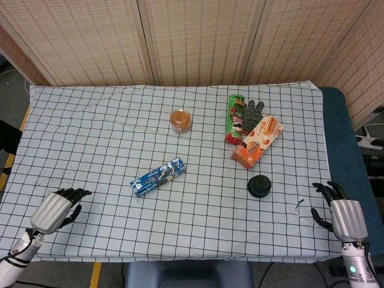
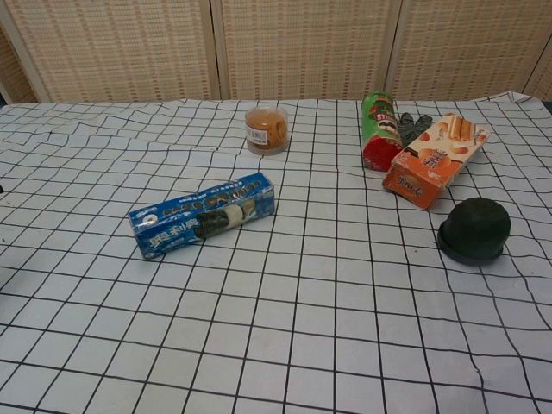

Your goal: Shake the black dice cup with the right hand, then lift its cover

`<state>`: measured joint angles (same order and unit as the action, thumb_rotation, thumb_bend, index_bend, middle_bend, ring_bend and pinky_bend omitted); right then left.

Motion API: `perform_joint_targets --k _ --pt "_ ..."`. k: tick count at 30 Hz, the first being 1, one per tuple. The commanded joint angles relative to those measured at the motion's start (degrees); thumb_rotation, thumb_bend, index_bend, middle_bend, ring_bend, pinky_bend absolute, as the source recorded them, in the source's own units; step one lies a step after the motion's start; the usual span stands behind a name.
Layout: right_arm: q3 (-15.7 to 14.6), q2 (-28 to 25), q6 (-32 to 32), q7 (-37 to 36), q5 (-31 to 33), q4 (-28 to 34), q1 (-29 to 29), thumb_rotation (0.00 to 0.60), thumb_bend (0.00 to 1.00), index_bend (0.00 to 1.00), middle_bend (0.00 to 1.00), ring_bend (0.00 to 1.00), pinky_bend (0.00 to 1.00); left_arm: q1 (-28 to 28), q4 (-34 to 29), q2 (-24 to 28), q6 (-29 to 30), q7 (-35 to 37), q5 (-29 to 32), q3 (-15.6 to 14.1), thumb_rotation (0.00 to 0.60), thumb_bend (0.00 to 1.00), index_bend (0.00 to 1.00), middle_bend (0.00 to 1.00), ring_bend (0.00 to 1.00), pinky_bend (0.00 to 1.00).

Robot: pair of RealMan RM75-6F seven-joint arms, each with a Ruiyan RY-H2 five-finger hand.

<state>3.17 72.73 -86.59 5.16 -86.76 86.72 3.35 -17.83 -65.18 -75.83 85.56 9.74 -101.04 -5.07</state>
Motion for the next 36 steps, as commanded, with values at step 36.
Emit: perform_joint_targets --k 36 --pt "4.02 12.43 26.6 -3.01 8.75 -12.08 17.1 0.6 0.08 0.0 0.1 0.01 0.26 0.31 -0.31 0.99 0.85 2.33 0.52 0.35 0.6 0.58 0.29 0.37 0.42 0.62"
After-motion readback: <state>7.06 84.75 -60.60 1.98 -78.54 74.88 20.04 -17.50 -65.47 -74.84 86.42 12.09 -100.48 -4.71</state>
